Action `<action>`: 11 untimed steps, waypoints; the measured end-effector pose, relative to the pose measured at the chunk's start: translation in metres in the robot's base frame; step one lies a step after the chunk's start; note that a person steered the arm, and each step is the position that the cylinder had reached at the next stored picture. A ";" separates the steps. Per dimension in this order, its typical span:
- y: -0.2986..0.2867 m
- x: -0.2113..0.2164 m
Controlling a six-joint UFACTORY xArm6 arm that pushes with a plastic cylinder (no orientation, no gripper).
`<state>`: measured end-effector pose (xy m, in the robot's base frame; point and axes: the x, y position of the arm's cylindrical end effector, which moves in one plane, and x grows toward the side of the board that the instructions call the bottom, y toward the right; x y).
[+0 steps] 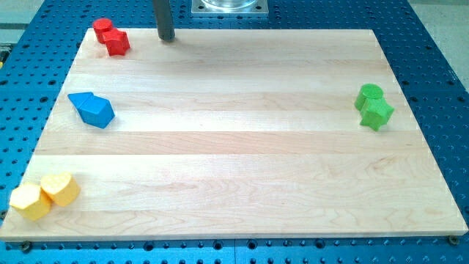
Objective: Place your arm parallel to the cube
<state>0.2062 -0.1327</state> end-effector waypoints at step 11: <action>-0.010 0.135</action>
